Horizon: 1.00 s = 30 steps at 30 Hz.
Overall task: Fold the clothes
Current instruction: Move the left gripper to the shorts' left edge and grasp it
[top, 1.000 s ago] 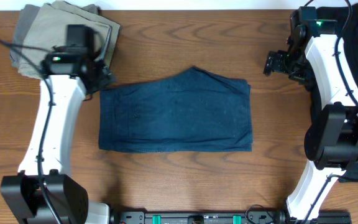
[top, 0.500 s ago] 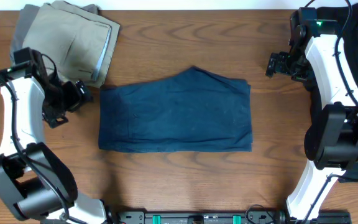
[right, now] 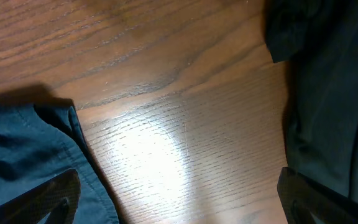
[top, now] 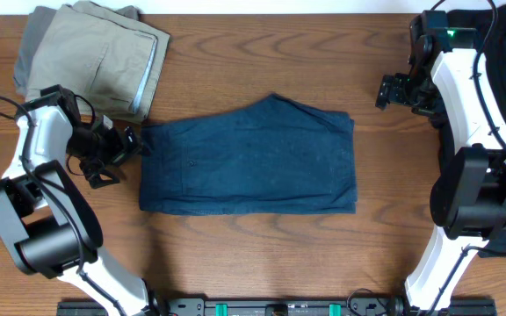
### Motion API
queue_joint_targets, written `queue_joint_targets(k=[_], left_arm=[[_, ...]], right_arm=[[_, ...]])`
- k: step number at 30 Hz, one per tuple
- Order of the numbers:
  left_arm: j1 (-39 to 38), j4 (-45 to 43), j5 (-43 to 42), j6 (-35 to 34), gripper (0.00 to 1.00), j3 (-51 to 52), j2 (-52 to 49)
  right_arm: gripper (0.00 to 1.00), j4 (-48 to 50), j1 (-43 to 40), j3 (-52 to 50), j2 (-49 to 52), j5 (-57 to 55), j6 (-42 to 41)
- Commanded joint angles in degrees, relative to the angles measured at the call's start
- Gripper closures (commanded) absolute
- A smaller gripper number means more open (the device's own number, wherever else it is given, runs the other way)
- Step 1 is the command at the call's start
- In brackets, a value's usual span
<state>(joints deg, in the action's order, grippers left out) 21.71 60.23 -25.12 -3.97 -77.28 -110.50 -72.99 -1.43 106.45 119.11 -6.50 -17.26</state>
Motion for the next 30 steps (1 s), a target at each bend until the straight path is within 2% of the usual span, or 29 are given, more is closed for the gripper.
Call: queue_joint_targets(k=[1,5,10,16,19,22,24,27,29,30], left_arm=[[0.2,0.4,-1.5,1.2,0.02,0.7,-2.5],[-0.1,0.4,-4.9,4.4,0.02,1.1,-4.8],[-0.7,-0.4,-6.6,4.6,0.02,2.4,-6.5],[-2.2,-5.2,-6.7,4.6,0.01,6.8,-6.5],[-3.1,-8.1,-6.9,4.6,0.03,9.3,-6.5],[-4.0,-9.5,-6.9,4.6,0.13,10.2,-6.5],[-4.5,-9.8,-6.9,4.6,0.29,10.2,-6.5],[-5.0,-10.3,-6.9,4.6,0.42,10.2,-6.5],[-5.1,-10.7,-6.9,4.1,0.57,10.2,-6.5],[-5.1,-10.7,-6.9,3.5,0.61,10.2,-6.5]], right_arm=[[0.01,-0.1,0.0,0.3,0.0,-1.0,0.2],[0.01,-0.1,0.0,0.3,0.0,-1.0,0.2],[0.01,-0.1,0.0,0.3,0.0,-1.0,0.2],[0.01,-0.1,0.0,0.3,0.0,-1.0,0.2],[0.01,-0.1,0.0,0.3,0.0,-1.0,0.2],[0.01,-0.1,0.0,0.3,0.0,-1.0,0.2],[0.01,-0.1,0.0,0.3,0.0,-1.0,0.2],[0.01,-0.1,0.0,0.3,0.0,-1.0,0.2],[0.01,-0.1,0.0,0.3,0.0,-1.0,0.2],[0.01,-0.1,0.0,0.3,0.0,-1.0,0.2]])
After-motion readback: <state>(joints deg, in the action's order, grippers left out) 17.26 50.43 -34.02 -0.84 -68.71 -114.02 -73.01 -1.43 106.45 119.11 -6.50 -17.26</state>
